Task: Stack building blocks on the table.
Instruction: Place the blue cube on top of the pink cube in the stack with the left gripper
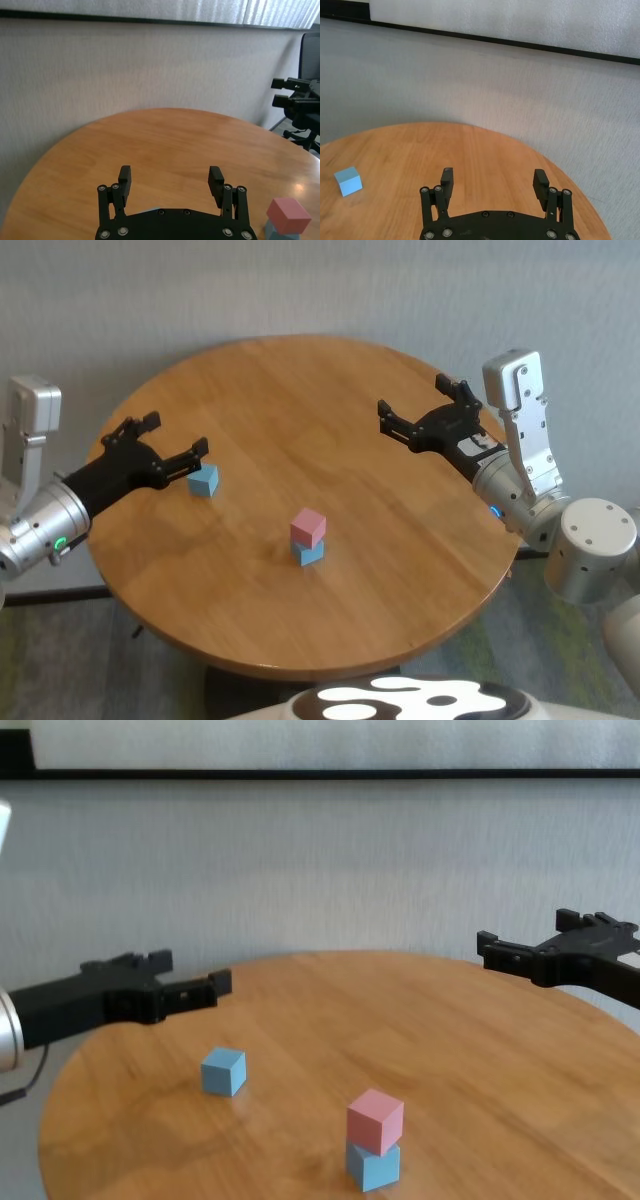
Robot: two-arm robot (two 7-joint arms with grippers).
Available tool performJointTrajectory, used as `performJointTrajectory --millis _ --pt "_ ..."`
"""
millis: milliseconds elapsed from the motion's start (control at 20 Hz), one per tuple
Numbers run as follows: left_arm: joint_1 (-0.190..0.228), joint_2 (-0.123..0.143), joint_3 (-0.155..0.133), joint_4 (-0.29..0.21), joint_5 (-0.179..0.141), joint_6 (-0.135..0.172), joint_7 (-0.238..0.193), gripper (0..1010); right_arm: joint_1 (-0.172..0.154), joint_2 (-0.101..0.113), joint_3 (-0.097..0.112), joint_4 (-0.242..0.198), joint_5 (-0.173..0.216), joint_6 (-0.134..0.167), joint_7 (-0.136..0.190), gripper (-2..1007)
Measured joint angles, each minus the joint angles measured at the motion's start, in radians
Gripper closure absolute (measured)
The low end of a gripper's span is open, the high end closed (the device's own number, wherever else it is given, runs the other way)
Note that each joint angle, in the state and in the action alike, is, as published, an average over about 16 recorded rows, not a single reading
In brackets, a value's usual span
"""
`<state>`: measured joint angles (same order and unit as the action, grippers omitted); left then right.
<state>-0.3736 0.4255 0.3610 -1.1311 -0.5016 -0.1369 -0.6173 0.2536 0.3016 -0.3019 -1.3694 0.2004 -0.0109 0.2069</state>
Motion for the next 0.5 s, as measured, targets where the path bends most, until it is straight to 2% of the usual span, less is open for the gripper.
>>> performJointTrajectory --millis 250,500 --pt "0.004 -0.005 0.006 0.004 0.025 0.043 0.039 10 0.001 0.000 0.000 0.000 0.003 0.000 0.000 0" --pt "-0.002 -0.013 0.017 0.021 0.055 0.073 0.057 10 0.001 -0.001 0.000 -0.001 0.004 0.001 0.000 0"
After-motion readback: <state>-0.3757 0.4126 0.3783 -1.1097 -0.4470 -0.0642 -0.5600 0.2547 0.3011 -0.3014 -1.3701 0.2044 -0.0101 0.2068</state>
